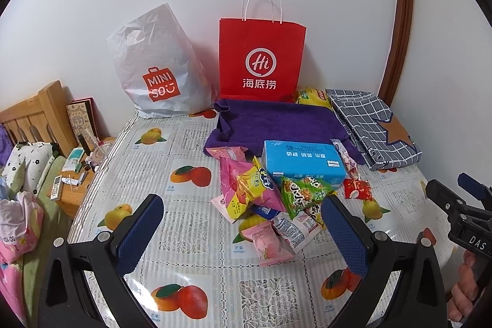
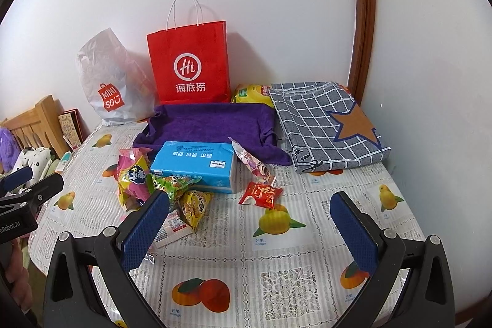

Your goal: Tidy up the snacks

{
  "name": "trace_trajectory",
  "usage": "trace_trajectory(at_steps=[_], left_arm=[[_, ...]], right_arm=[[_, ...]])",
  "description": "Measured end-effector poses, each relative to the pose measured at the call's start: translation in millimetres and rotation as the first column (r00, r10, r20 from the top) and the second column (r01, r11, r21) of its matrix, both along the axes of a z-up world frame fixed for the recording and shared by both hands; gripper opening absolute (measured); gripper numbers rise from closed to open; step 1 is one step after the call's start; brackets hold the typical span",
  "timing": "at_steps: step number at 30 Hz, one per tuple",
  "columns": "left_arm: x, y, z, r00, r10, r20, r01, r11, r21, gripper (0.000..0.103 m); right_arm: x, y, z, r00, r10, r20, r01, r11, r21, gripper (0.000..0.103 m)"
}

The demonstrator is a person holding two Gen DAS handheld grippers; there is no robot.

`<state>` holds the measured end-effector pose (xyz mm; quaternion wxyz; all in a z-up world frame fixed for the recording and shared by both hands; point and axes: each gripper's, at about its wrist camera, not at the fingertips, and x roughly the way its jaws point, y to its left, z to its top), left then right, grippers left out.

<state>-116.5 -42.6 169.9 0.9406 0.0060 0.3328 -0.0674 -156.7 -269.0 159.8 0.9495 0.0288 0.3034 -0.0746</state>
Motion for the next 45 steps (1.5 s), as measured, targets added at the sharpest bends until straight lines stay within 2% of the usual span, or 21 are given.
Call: trace_trajectory(at_steps=[25,30,37,45], left_arm=[[3,2,8,1.0,-0.006,0.003,0.006,1.0,0.006,0.103],[16,3,0,1.0,-0.004,-0.02,0.004,1.0,0.009,0.103],[40,-4,-24,0.997,-0.026,-0.076,0.027,1.0,0.012,0.102],[66,-4,-49,0.993,-0.003,-0.114,0.006,0.999,0.034,0.101]], right_arm=[[0,-1,-1,1.0,0.01,0.004,-0.01,1.0,0.003,0.103],[12,-7,-14,1.0,0.006,-0.021,-0.006,1.0,0.015,0.103],[40,-16,-38,0.997,-0.001,-0.077,0.003,1.0,0.029,0.097],[73,-27,-70,0.99,0.005,-0.143,-0.002,1.0,0.024,0.097]])
